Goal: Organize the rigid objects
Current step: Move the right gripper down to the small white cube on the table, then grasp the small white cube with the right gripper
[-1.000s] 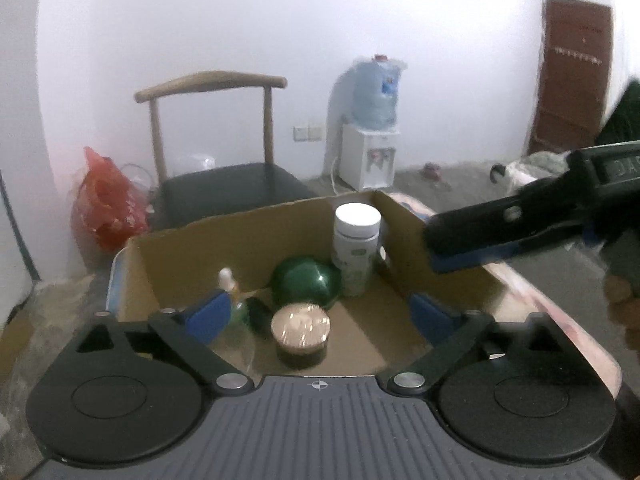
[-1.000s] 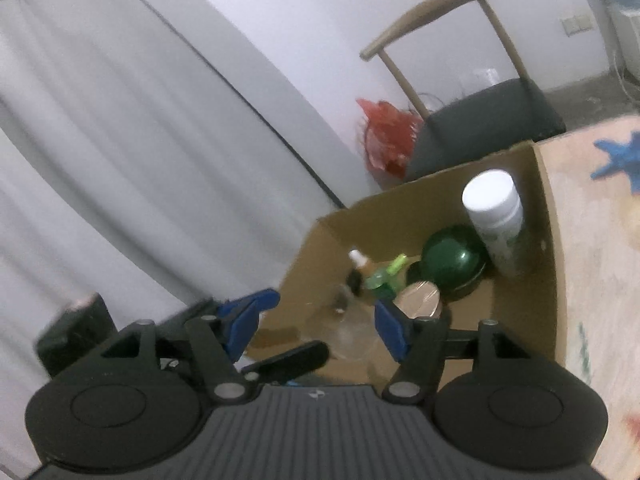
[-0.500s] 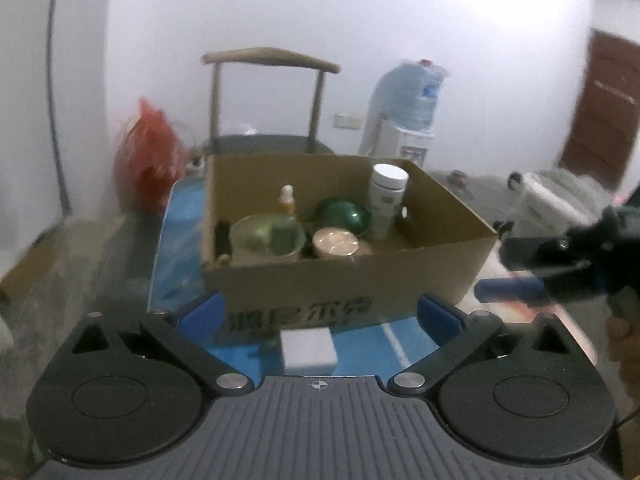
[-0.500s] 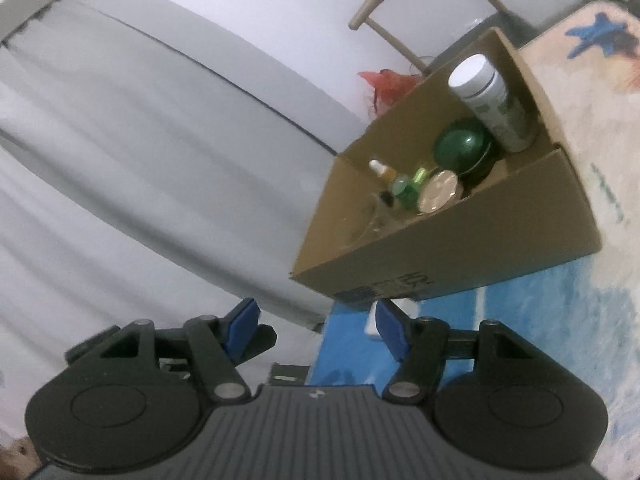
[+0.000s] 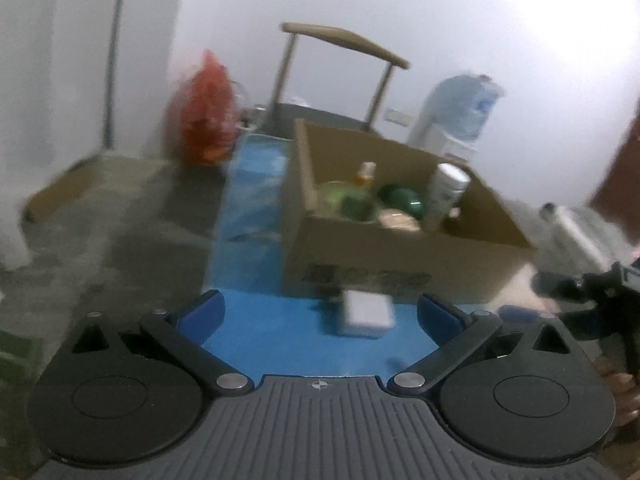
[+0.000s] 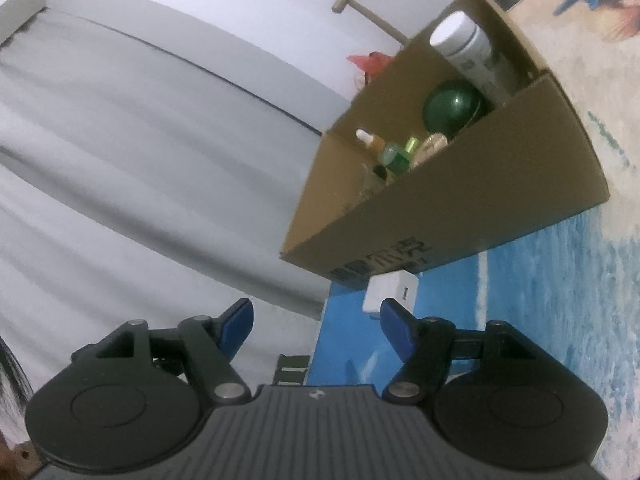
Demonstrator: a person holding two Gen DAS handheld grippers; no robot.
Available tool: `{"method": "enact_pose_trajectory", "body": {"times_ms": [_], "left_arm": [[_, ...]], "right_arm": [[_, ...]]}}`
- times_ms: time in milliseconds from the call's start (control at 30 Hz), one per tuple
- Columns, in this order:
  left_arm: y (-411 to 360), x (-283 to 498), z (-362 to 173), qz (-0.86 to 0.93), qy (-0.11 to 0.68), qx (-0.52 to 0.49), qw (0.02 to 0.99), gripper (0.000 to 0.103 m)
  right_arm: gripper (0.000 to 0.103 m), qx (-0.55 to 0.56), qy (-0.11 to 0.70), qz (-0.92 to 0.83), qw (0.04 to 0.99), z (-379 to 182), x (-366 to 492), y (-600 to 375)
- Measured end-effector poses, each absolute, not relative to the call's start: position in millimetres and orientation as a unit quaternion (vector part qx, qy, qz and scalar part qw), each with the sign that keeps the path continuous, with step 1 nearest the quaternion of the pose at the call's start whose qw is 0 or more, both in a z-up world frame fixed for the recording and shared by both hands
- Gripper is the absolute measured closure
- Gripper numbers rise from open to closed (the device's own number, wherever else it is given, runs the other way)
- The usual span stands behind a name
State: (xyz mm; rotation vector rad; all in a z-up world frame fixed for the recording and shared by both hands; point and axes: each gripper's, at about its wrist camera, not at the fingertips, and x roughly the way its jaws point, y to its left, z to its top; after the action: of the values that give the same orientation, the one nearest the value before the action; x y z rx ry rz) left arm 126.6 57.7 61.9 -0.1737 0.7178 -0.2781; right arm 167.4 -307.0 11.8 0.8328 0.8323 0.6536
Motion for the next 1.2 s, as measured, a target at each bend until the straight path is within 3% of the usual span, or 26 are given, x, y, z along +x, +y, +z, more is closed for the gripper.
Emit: {"method": "enact_pose_trajectory", "body": {"times_ms": [233,333,500,667,767,1200], "left_arm": [[49.4,129.9,16.3,-0.138,0.371,-0.099,0.913,0.0],[23.5,133.5,-1.4,-0.173,0.367,-0.069,0.911,0.0],[-16.9,138.4,-13.6,-0.189,0.346,0.012,0.919,0.004],[-28.3,150.1,-19.9,-0.199,0.344,0.02,0.918,0.013],[-32.0,159.5,-24.6,-0.204,0.348,0.012,0.915,0.025],[-51.3,155.2,-28.6,-0.246,0.358,0.009,0.901,0.024]], "right_arm": [[0.031,0.304,0.403,0.271,0.82,-6.3,174.4,-275.8],[0.042,0.264,0.402,0.253,0.839,-13.3,178.4,-261.7],[0.05,0.238,0.411,0.252,0.843,-26.3,188.0,-245.0],[0.063,0.228,0.408,0.252,0.847,-30.2,200.6,-234.5],[0.064,0.228,0.411,0.253,0.846,-30.7,206.1,-233.0],[0.063,0.222,0.43,0.255,0.837,-36.6,210.4,-236.4]]}}
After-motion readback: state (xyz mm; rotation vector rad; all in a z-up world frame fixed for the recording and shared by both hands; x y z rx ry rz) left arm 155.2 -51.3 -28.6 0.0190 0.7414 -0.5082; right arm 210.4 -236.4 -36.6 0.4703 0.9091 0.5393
